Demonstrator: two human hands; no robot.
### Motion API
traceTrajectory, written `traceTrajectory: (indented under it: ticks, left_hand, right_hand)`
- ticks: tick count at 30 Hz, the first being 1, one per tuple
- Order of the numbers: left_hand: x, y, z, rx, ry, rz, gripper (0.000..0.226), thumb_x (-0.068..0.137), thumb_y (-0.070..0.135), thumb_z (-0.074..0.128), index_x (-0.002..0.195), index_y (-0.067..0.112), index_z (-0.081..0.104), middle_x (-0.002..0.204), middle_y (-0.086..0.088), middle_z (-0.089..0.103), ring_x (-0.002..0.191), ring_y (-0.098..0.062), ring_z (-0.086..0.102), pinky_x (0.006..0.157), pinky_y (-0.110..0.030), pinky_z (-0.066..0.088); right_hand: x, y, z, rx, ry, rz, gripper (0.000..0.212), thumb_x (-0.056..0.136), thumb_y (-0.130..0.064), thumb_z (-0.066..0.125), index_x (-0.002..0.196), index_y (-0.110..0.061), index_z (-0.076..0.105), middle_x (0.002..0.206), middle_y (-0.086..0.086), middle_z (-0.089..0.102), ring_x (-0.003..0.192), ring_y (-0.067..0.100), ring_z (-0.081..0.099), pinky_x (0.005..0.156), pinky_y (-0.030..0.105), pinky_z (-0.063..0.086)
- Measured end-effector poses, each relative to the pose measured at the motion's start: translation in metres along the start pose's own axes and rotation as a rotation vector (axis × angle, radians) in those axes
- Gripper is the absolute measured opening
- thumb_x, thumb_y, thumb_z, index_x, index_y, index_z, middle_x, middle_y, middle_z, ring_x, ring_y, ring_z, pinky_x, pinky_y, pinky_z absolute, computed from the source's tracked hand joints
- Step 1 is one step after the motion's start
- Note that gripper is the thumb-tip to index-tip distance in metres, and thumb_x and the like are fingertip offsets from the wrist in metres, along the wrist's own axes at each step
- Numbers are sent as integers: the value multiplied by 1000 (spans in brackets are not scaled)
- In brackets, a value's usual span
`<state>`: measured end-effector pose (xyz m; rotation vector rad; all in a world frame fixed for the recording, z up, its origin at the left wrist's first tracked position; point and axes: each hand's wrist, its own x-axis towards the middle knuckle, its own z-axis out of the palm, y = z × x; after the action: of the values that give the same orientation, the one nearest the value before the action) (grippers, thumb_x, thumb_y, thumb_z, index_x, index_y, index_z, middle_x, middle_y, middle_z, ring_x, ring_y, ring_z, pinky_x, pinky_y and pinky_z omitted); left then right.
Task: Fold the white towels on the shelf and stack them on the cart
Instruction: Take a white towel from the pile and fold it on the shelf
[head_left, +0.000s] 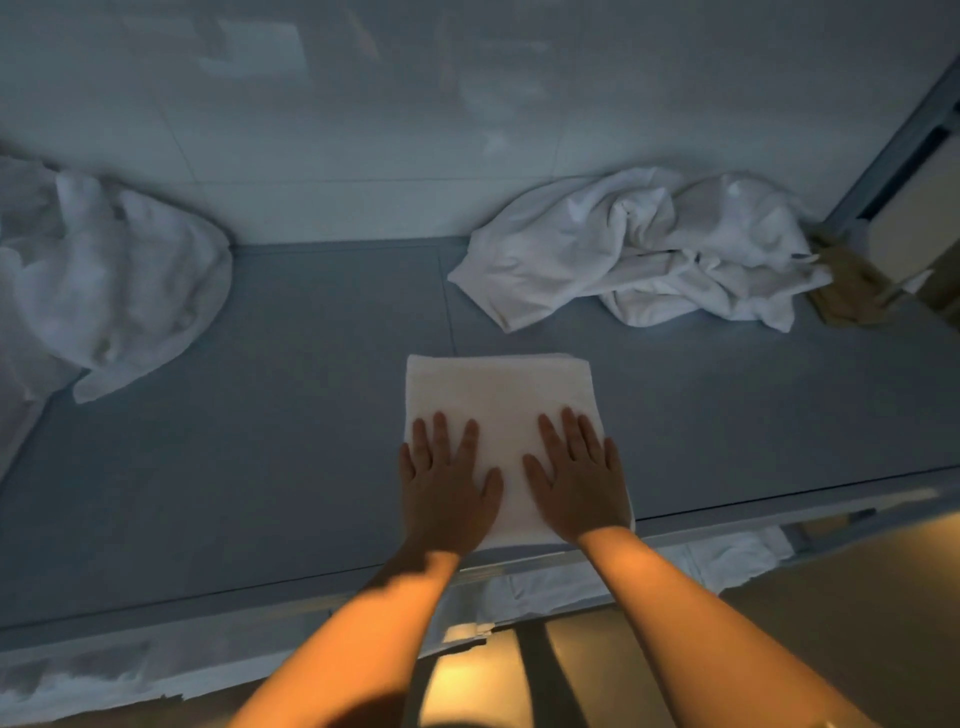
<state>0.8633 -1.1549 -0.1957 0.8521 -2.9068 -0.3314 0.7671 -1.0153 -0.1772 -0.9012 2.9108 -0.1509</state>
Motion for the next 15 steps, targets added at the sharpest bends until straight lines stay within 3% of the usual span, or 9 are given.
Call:
traceTrajectory:
  ticks: [15]
  left_hand:
    - [42, 259, 63, -14, -39, -2, 72, 90, 59, 27, 153, 29, 9, 160, -13, 0, 145, -38, -6, 115, -52, -2]
  right_hand:
    - [35, 267, -31, 11, 14, 0, 62, 96, -58, 17, 152, -34, 1, 161, -1, -2, 148, 18, -3, 119, 44, 4]
